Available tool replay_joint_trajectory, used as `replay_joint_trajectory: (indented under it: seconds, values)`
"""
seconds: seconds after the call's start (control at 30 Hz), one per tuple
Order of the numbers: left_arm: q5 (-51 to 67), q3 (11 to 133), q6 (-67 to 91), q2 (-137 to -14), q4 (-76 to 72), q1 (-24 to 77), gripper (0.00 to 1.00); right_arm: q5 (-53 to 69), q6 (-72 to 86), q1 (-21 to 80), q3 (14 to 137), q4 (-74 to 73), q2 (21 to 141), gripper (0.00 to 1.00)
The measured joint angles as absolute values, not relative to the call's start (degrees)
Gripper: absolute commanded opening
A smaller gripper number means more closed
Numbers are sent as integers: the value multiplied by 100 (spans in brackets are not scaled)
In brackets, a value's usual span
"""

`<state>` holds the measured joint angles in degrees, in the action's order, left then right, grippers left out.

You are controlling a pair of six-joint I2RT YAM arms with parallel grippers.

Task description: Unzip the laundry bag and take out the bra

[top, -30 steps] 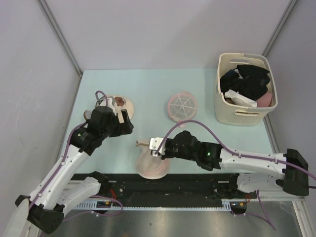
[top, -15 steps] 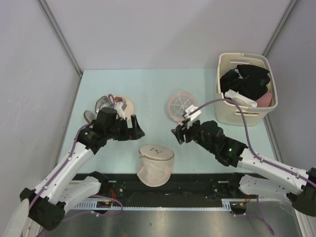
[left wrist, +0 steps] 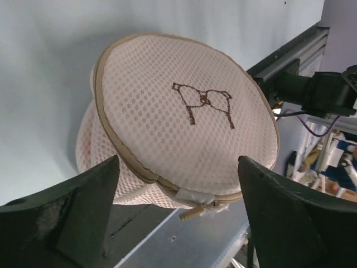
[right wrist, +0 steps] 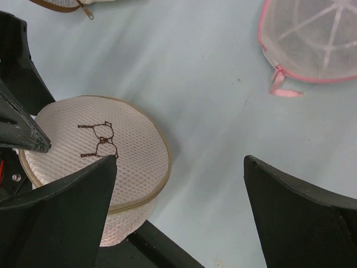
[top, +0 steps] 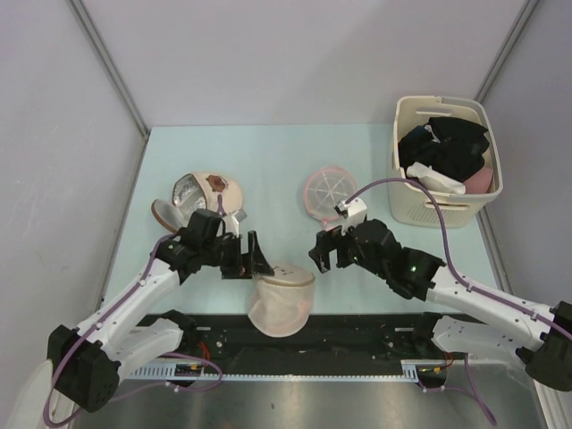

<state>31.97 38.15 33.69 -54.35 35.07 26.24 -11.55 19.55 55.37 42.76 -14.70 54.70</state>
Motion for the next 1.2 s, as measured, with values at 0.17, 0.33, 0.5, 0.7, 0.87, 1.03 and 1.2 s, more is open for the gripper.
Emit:
replay_joint_trajectory:
  seconds: [0.17, 0.33, 0.5, 0.7, 0.87, 1.03, 1.2]
  values:
    - [3642, 3363, 3634, -5653, 3087, 2630, 47, -1173, 2003, 5537, 4276, -1461, 5577, 100]
    - [3435, 3704, 3741, -5800, 3170, 2655, 0, -1317, 2143, 5533, 4276, -1406, 5557, 100]
    - [2751, 4853, 3916, -5804, 3155, 2661, 0, -1347, 2331, 5492, 4276, -1260, 5472, 100]
    - [1253, 5382, 4812, -5312, 2803, 2659, 37, -1433, 2578, 5461, 4276, -1216, 5470, 100]
    - [484, 4379, 5981, -4112, 2418, 2661, 100, -1649, 2661, 5461, 4278, -1271, 5463, 100]
    - [163, 3951, 6294, -3750, 2869, 2661, 100, -1717, 2694, 5461, 4278, -1326, 5505, 100]
    - [-467, 4397, 5929, -3780, 3531, 2659, 100, -1625, 2926, 5461, 4303, -1304, 5913, 100]
